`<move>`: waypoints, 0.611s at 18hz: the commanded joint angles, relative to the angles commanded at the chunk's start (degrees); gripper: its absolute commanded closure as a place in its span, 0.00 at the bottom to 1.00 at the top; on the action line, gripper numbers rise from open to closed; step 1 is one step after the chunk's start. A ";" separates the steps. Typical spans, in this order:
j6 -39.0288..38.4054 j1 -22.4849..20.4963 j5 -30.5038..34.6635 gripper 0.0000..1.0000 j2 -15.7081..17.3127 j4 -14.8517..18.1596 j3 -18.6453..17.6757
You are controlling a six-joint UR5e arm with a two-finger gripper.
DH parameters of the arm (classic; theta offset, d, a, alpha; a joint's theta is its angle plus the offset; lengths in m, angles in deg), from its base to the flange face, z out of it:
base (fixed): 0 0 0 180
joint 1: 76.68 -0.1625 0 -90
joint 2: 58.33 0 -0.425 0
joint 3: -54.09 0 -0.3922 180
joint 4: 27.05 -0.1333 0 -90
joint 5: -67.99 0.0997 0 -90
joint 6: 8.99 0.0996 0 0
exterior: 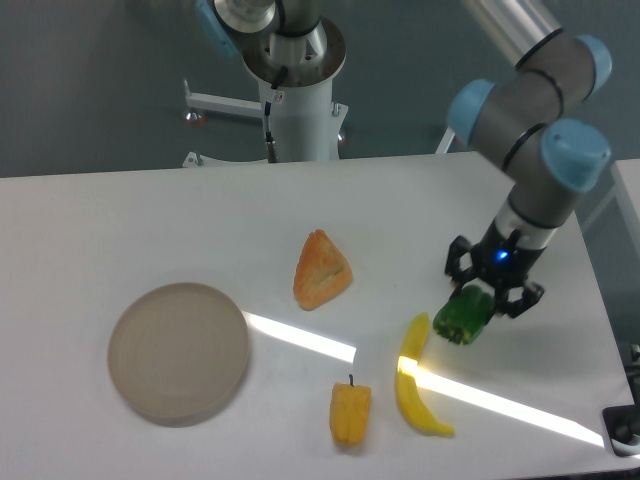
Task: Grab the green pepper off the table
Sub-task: 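Lift the green pepper and carry it toward the banana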
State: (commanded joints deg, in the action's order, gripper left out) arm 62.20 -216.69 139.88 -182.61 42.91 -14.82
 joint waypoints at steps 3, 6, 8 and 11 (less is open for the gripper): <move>0.09 -0.09 -0.09 0.79 0.00 -0.09 0.00; -0.09 0.09 -0.09 0.79 -0.17 -0.18 0.09; 0.17 -0.09 -0.09 0.79 -0.18 -0.18 0.00; 0.35 -0.44 -0.09 0.79 -0.09 -0.18 0.18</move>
State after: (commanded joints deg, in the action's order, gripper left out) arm 62.55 -217.13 139.79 -182.70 42.74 -14.64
